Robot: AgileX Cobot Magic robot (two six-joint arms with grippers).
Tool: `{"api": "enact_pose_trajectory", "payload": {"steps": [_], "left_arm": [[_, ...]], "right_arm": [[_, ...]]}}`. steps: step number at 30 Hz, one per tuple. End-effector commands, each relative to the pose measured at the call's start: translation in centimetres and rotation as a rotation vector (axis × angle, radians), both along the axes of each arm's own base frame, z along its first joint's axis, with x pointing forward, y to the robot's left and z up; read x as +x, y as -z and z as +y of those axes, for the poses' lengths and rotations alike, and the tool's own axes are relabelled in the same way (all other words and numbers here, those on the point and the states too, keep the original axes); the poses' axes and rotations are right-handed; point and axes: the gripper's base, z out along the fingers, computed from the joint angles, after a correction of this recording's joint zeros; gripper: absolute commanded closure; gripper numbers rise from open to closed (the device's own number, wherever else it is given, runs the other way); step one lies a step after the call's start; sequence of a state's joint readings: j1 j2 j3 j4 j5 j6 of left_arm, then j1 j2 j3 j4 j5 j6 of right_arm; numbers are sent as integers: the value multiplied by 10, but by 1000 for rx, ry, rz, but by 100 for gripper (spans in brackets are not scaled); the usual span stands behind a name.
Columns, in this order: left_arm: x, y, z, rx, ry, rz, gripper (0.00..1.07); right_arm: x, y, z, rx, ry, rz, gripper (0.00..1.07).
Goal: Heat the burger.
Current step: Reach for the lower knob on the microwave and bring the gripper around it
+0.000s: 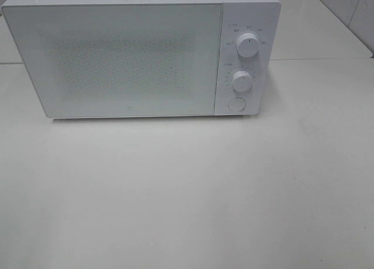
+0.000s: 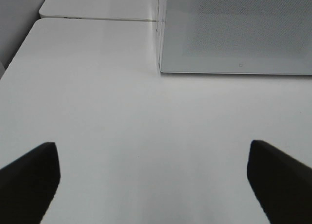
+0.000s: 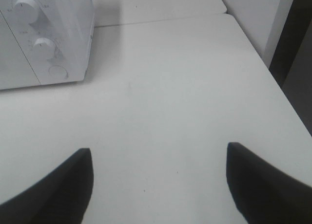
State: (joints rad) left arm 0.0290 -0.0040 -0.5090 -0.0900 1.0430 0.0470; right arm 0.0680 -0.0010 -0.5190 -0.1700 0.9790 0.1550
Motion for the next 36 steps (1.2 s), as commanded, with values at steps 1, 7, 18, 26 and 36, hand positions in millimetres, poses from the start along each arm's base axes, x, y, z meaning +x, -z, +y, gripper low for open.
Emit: {"api": "enact_pose_trajectory", "payload": {"steps": [1,7,18,26,36], "left_arm": [[-4,1,0,0,-1,-30,6],[-4,1,0,0,-1,-30,6],[-4,1,0,1,-1,-30,6],[-4,1,0,1,-2,-30,6],[-4,1,0,1,-2,-30,6]], "right_arm": [[5,-10,1,4,2,-58,35],[27,-19,3,-4,-21,-100,35],[61,-3,8,-15,-56,-111,35],[79,18,11,-19,-83,-111,35],[106,27,17,-18,-125,-162,35]]}}
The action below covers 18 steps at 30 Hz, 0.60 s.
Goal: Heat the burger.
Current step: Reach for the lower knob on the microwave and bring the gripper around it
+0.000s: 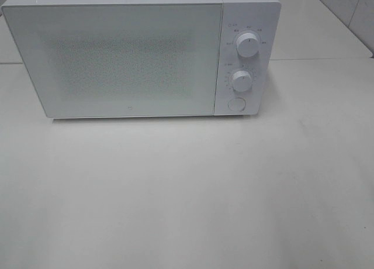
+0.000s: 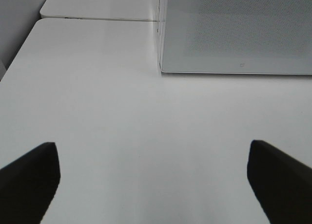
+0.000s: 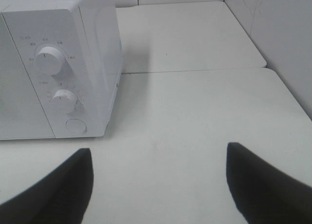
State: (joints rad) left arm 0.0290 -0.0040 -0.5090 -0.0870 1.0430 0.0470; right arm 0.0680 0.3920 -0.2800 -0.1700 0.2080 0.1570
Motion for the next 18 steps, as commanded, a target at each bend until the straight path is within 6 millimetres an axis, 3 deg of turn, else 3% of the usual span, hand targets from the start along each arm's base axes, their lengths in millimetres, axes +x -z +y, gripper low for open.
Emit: {"api": "enact_pose_trajectory", "payload": {"steps": [1,18], "left_arm": [[-4,1,0,-1,0,-30,6],[-4,1,0,-1,0,-30,6]], "right_arm": [[7,-2,1,9,-5,-31,35],[60,10,10,75,-50,-45,35]]}}
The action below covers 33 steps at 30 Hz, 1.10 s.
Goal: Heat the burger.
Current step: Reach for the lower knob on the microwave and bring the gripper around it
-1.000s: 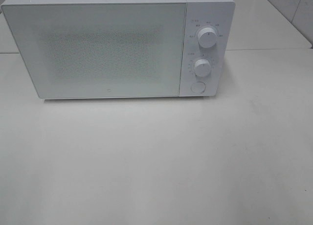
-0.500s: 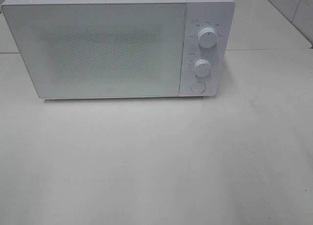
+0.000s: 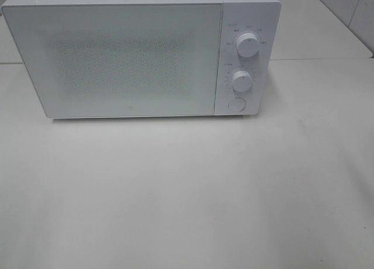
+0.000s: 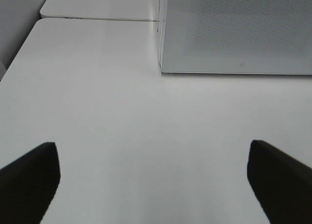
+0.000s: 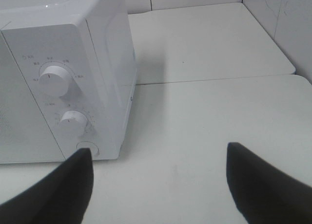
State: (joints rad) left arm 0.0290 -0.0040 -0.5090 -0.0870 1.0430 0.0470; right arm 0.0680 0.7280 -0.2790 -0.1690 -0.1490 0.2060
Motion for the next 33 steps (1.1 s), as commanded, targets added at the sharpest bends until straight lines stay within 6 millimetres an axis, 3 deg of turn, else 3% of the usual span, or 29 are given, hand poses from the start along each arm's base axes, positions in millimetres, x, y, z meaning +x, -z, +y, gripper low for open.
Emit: {"api": "enact_pose_trajectory", "payload": {"steps": [1,10,21,26,33], "left_arm": [[-4,1,0,-1,0,-30,6],[-4,1,0,-1,0,-30,6],[-4,1,0,-1,0,-30,6],[-4,1,0,-1,0,-30,6],[-4,1,0,-1,0,-30,6]], "right_arm": [[14,2,2,20,-15,-43,35],[38,14,6,25,-44,-69,35],[64,43,12,17,-11,-37,35],[70,58,39,-41,-59,-32,35],[67,64,61,-81,-63,-67,35]]}}
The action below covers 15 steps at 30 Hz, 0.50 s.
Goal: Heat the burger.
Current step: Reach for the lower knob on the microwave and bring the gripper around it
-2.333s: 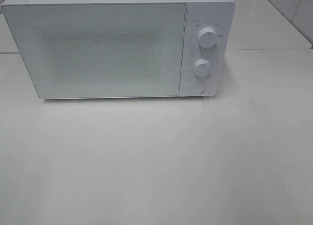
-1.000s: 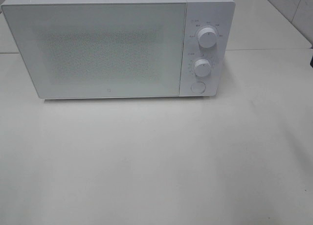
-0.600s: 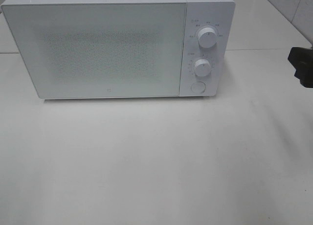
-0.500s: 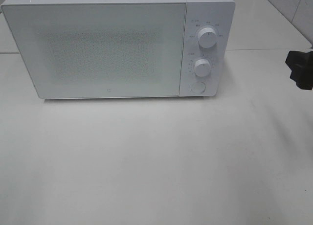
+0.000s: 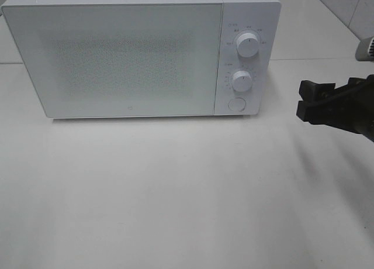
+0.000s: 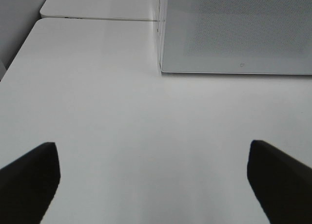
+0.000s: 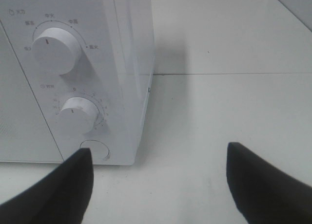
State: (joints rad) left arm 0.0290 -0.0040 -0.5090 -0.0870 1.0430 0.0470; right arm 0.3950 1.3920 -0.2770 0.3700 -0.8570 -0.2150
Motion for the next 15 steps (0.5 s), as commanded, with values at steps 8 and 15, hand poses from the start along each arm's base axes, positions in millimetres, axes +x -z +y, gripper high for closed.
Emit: {"api": "enact_pose_trajectory", "payload": {"steps": [8,15], "left_arm": [[-4,1,0,-1,0,-30,6],[-4,1,0,-1,0,-30,6]], "right_arm": [[-13,1,37,-19,31,-116,35],[-22,5,58,-9,98,-107,35]]}}
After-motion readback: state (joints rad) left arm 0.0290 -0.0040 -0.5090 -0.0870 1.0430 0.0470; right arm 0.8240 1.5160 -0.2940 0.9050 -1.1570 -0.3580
